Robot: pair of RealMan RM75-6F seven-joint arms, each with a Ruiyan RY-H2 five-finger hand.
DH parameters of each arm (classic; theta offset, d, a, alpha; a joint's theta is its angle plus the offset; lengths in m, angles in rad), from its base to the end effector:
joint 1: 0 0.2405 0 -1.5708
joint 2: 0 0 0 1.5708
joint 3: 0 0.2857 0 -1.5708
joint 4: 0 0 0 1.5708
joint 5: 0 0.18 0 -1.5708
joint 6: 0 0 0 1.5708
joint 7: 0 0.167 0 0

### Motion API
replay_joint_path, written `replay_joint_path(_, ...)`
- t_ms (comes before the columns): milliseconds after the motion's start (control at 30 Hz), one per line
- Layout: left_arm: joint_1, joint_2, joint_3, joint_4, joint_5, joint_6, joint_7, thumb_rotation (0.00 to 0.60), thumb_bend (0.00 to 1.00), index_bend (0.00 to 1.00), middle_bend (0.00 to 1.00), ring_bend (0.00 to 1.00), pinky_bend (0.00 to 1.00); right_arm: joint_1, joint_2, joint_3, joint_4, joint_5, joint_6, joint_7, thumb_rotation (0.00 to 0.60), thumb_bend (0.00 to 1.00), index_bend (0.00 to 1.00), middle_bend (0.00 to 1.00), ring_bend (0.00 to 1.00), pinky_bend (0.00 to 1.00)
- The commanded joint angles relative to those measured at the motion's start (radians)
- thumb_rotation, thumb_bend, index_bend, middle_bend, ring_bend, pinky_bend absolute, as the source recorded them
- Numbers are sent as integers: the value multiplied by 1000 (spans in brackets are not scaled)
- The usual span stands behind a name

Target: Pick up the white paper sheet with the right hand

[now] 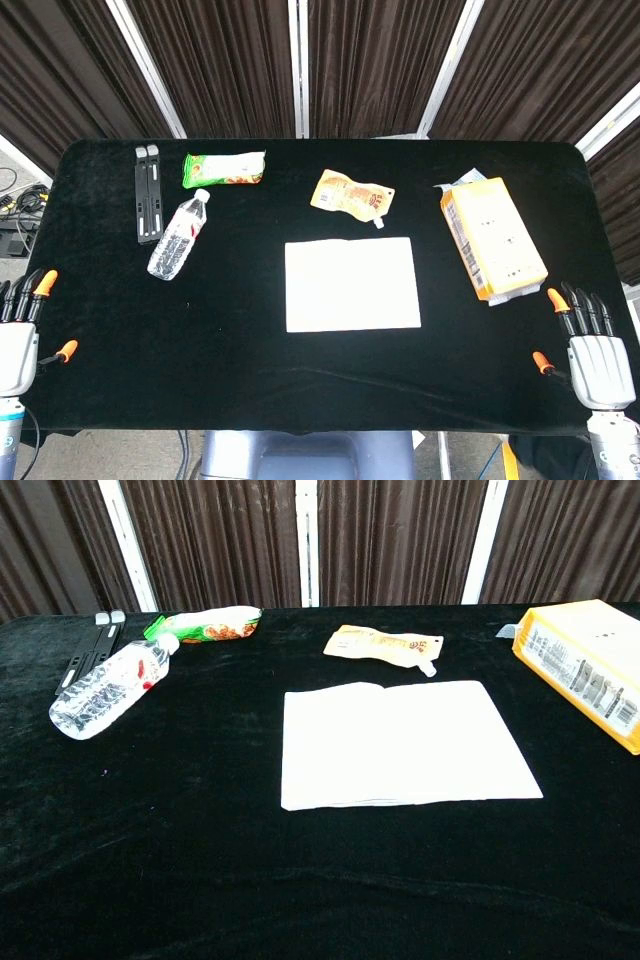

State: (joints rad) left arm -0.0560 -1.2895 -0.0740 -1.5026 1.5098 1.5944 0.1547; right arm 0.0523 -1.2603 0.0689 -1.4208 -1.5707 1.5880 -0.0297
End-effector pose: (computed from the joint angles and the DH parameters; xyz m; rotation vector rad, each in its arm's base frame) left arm -0.3302 0.1979 0.1702 -1.3183 -0.7571 -0.8885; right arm -0.3373 -0.1965 0.1805 1.3714 -0.7477 0.9286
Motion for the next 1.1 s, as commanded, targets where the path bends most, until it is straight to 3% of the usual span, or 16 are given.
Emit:
replay_joint_path(33,0,1,-1,-1,-1,0,-1,600,128,0,0,0,0,0,-1,-1,0,-1,1,-1,600,88,0,0,0,0)
replay_joint_path(400,-1,5,-3,-7,4,5,-7,600,128,0,0,0,0,-2,-3,-9,0,-9,1,-9,600,88,0,0,0,0)
replay_joint_path(733,4,10,-6,-14,2,14,-11,600,128,0,0,0,0,38,-19,8,-17,14,-64,-22,600,88,0,0,0,0)
replay_joint_path(1100,5,18,-13,-16,-11,11,-32,600,128,0,0,0,0,172,-76,67,-224,71,-228,-201,600,89,0,0,0,0)
